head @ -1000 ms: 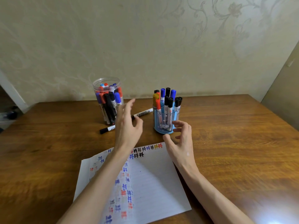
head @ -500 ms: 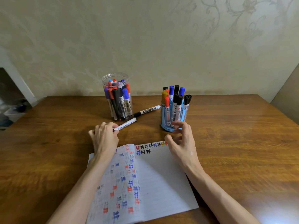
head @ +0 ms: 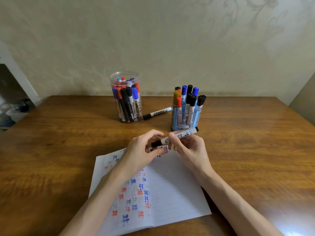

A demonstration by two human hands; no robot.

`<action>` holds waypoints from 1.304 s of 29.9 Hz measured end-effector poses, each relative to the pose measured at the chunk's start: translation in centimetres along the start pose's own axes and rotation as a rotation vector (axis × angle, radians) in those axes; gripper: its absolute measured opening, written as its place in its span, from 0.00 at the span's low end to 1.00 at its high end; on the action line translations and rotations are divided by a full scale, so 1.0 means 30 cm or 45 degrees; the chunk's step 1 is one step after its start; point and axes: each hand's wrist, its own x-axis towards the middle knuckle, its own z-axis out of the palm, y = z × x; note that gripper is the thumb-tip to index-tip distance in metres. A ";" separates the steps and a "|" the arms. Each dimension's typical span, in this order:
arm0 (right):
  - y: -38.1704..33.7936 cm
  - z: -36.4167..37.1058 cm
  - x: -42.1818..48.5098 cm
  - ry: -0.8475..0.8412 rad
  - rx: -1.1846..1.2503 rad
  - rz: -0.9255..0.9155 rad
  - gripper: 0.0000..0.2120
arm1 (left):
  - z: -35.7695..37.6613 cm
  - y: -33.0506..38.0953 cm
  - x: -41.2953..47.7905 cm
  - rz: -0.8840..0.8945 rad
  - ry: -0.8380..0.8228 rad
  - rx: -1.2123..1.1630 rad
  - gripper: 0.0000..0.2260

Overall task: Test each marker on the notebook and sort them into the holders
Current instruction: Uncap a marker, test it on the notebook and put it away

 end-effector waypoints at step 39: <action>0.034 0.010 0.002 0.072 -0.508 0.083 0.08 | -0.036 -0.124 -0.053 0.028 0.078 0.248 0.13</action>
